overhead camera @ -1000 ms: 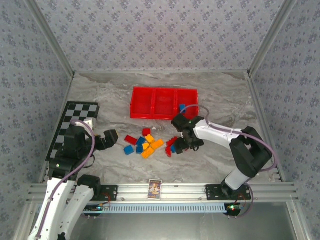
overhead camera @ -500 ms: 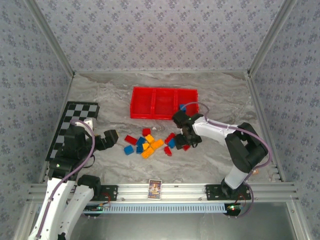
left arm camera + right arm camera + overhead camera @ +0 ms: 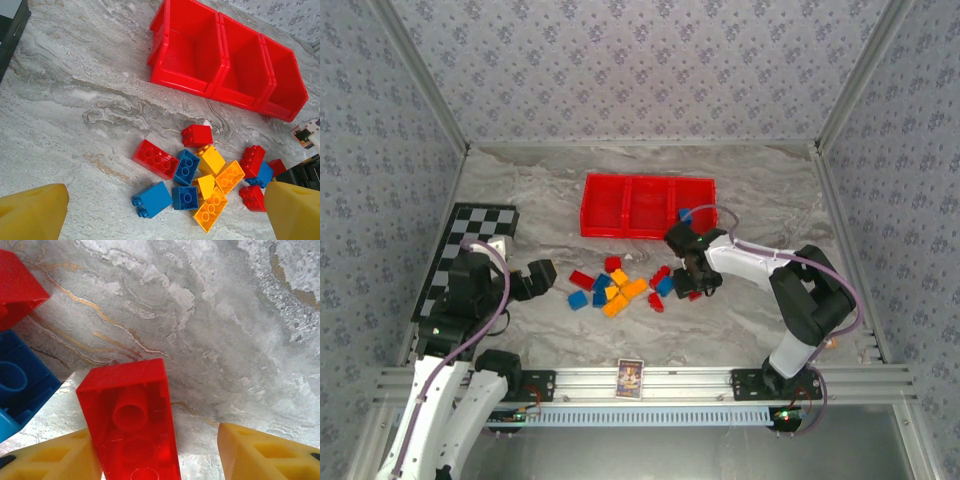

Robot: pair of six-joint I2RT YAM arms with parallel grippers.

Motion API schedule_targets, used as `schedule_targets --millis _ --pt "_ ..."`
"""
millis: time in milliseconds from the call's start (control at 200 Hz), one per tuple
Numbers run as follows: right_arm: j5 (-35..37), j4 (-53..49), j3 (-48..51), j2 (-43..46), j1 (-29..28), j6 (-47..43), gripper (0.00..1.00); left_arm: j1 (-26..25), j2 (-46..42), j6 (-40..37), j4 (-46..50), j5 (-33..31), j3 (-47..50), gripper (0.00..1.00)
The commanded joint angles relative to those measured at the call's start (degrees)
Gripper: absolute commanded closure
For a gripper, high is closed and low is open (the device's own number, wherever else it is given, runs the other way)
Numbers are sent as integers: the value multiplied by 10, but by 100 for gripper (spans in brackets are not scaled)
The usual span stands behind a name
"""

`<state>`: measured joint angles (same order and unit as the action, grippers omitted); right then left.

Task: Sort the legos into containers by color
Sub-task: Pick up the lego from the center of the table, then place the lego in the container.

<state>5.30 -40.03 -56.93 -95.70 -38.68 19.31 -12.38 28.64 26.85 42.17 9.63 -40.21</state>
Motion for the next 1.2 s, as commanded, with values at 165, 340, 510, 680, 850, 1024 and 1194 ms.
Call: schedule_targets --millis 165,340,510,680,850,1024,1194 --pt "30 -2 -7 -19 1 10 50 3 0 -4 -13 1 3 0" --pt "51 -22 -24 -20 -7 11 61 4 1 -5 -13 1 3 0" --pt "77 -47 -58 17 -21 11 71 3 0 -4 -13 1 3 0" --pt "90 -43 -124 61 -32 3 72 3 2 -5 -16 5 5 0" --pt "65 -2 -218 42 -19 -12 73 3 9 -5 -17 11 5 0" --pt "32 9 -340 -65 -5 -20 73 3 11 -5 -18 16 5 0" --pt "6 7 -432 -179 12 -17 74 3 11 -4 -18 19 6 0"
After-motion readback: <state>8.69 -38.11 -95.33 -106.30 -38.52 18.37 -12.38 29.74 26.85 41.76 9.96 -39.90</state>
